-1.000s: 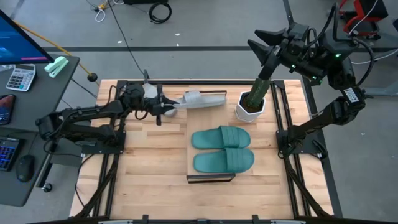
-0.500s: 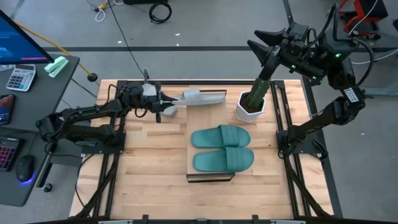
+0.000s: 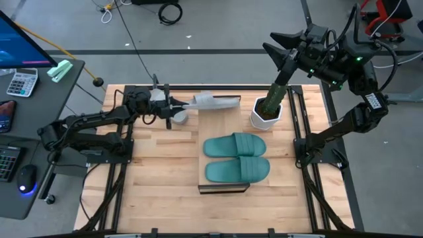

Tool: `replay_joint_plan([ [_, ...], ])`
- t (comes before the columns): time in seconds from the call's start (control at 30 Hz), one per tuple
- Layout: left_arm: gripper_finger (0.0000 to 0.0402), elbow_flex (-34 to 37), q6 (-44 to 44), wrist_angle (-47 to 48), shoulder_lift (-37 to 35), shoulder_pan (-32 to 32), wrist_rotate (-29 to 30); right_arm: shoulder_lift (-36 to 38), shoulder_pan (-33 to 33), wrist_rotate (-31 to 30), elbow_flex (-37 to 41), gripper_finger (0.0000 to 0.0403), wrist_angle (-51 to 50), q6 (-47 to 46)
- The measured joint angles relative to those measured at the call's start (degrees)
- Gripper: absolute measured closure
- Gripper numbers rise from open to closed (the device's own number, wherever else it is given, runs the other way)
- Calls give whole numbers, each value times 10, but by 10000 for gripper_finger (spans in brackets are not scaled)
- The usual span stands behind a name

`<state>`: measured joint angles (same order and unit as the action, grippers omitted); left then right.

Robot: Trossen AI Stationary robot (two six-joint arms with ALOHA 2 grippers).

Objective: Pick and place slides into the shelf
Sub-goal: Put the bottom gray slide on the shelf

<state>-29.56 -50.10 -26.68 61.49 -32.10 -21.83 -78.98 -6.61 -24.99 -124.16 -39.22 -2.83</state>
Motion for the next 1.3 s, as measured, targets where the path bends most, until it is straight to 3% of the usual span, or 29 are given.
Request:
replay_joint_plan([
  [0.67, 357, 0, 45, 37, 0, 2, 0, 0, 0, 0, 0, 188, -5, 0],
  [1.07, 332, 0, 44, 79, 0, 7, 5, 0, 0, 0, 0, 188, -6, 0],
  [1.3, 287, 0, 13, 100, 1, 24, 7, 0, 0, 1, 0, 188, -7, 0],
])
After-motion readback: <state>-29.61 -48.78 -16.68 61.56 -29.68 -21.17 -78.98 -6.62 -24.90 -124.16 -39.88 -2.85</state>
